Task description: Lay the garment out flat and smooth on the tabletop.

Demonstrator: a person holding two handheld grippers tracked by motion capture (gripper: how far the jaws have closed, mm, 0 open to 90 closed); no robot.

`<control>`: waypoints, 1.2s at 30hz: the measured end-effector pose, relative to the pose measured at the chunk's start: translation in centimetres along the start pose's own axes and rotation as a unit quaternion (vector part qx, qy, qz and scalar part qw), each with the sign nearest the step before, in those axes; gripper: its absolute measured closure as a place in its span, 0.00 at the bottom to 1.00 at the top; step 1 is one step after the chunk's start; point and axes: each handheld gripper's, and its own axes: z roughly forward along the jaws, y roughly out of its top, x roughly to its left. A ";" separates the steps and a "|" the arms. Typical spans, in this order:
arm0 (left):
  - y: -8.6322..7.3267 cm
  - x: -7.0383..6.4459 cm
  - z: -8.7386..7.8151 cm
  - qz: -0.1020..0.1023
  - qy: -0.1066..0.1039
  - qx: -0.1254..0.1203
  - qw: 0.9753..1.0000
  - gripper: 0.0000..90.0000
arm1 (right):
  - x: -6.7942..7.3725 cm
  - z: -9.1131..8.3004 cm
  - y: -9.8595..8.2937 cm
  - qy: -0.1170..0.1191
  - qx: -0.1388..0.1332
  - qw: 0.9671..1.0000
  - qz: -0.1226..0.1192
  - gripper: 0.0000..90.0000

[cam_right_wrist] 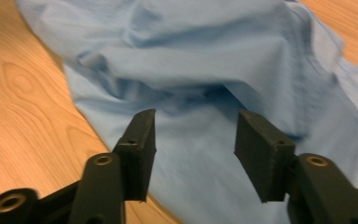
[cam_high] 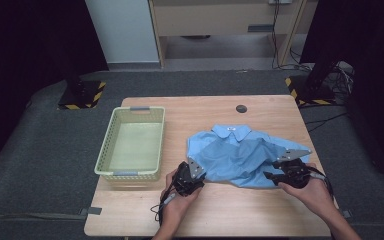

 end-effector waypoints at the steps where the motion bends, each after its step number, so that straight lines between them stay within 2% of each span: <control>1: -0.1 0.2 0.0 -0.004 0.004 -0.002 1.000 0.58 | 0.3 0.3 0.3 0.004 0.001 1.000 -0.003 0.51; 5: -0.3 0.5 0.0 -0.008 0.005 -0.004 1.000 0.55 | 1.2 1.4 1.4 0.011 -0.003 1.000 -0.018 0.47; 9: -0.6 0.3 0.5 -0.001 0.006 0.008 1.000 0.53 | 2.2 2.6 2.4 0.016 -0.003 0.999 -0.031 0.42; 14: -0.7 0.3 1.0 -0.004 0.003 0.017 1.000 0.50 | 3.3 4.2 3.1 0.020 0.010 0.997 -0.073 0.35; 15: -0.7 0.3 1.2 -0.004 0.002 0.021 1.000 0.50 | 3.3 4.5 3.2 0.021 0.013 0.997 -0.075 0.35; 17: -0.8 0.4 1.4 -0.005 0.001 0.020 1.000 0.51 | 3.3 5.2 3.2 0.022 0.023 0.996 -0.079 0.41; 18: -0.8 0.4 1.5 -0.006 -0.002 0.021 1.000 0.51 | 3.3 5.5 3.2 0.021 0.029 0.996 -0.084 0.47; 22: -0.9 0.6 1.7 -0.010 -0.007 0.024 1.000 0.53 | 3.6 5.9 3.1 0.023 0.031 0.995 -0.091 0.83; 25: -1.1 0.7 1.8 -0.012 -0.006 0.027 1.000 0.53 | 4.1 5.5 2.9 0.016 0.025 0.995 -0.094 0.97; 27: -1.1 0.8 1.9 -0.013 -0.004 0.028 1.000 0.53 | 4.2 5.3 2.8 0.012 0.025 0.995 -0.095 0.99; 30: -1.2 0.9 2.1 -0.016 -0.001 0.029 0.999 0.53 | 4.8 3.8 2.4 0.005 0.026 0.995 -0.094 1.00; 33: -1.2 1.0 2.1 -0.022 -0.003 0.029 0.999 0.53 | 5.3 3.2 1.5 0.014 0.031 0.996 -0.087 1.00; 36: -1.2 1.0 2.2 -0.024 -0.003 0.028 0.999 0.53 | 5.6 3.3 0.6 0.021 0.041 0.996 -0.082 1.00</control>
